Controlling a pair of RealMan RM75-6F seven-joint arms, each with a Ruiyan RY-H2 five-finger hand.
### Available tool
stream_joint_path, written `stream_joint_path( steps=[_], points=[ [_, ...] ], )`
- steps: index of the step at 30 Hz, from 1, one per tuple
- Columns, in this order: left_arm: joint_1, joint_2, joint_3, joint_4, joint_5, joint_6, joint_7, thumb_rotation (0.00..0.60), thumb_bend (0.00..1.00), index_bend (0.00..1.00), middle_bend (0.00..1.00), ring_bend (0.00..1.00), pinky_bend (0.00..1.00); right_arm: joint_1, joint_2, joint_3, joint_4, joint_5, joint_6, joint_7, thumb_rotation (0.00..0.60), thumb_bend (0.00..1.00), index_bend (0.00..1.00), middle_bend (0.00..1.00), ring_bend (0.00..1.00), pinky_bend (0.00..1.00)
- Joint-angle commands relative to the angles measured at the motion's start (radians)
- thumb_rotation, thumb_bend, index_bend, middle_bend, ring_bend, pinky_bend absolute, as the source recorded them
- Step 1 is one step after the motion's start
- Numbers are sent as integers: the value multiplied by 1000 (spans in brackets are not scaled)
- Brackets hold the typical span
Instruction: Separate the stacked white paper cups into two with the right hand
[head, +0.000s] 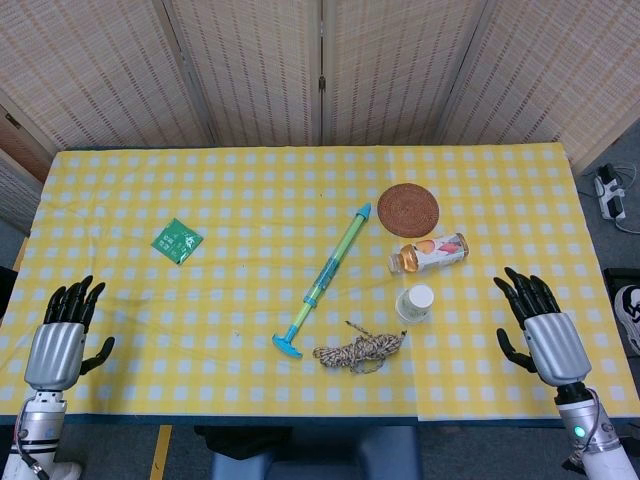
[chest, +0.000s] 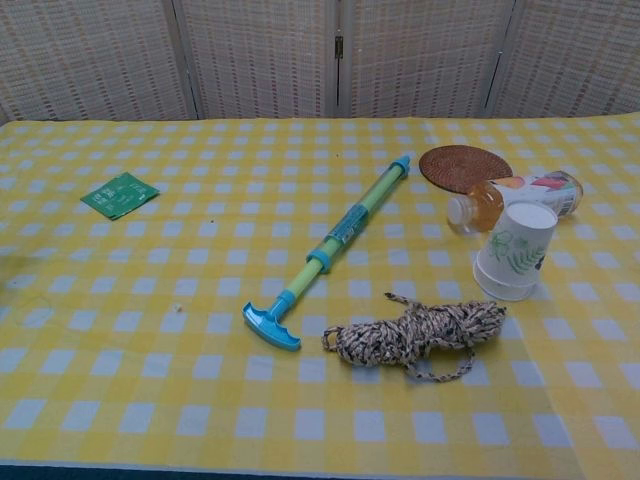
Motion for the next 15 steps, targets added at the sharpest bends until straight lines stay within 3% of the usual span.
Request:
stream_joint_path(
  steps=[1,8,15],
  points=[
    [1,0,1,1,-2,-1,0,600,377,41,0,0,0,1,0,0,-1,1,-3,0,600,520,0,0,44,0],
    [5,0,5,3,-5,-1,-6,600,377,41,0,0,0,13,6,-4,-10,0,-27,-7,600,519,0,0,43,0],
    [6,-3,10,11,-2,-6,-23,600,377,46,0,0,0,75,31,-2,-43,19,-142,-34,600,520,0,0,50,0]
  ],
)
